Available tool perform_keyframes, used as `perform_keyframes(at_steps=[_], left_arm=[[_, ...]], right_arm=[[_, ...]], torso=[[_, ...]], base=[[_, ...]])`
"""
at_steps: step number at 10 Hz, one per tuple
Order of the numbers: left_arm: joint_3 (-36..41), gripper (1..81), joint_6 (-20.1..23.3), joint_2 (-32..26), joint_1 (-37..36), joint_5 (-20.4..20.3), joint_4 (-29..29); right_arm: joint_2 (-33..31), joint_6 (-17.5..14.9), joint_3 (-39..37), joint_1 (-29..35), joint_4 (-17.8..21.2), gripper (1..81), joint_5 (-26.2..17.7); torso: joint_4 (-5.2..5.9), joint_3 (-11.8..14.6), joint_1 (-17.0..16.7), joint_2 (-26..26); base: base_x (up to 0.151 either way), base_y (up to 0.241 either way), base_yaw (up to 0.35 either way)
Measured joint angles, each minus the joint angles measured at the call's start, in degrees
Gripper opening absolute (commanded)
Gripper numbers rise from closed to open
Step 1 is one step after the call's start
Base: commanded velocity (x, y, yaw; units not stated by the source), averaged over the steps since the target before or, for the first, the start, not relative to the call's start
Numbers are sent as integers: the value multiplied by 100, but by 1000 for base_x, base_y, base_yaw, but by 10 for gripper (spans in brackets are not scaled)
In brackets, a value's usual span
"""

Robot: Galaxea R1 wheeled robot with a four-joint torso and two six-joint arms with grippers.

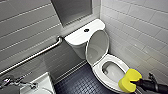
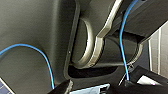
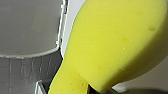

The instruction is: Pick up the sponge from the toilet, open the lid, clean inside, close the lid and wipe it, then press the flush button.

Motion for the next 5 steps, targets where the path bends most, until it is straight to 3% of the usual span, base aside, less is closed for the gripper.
perform_keyframes(at_steps=[3, 5], left_arm=[[0, 811, -4, -63, 2, 4, -2], [0, 811, -4, -74, 2, 4, -2]], right_arm=[[1232, 4, -616, 641, -9, 10, -675], [1970, 6, -1506, 796, -16, 10, -956]], torso=[[0, 0, 0, 0], [0, 0, 0, 0]], base=[[0, 0, 0], [0, 0, 0]])
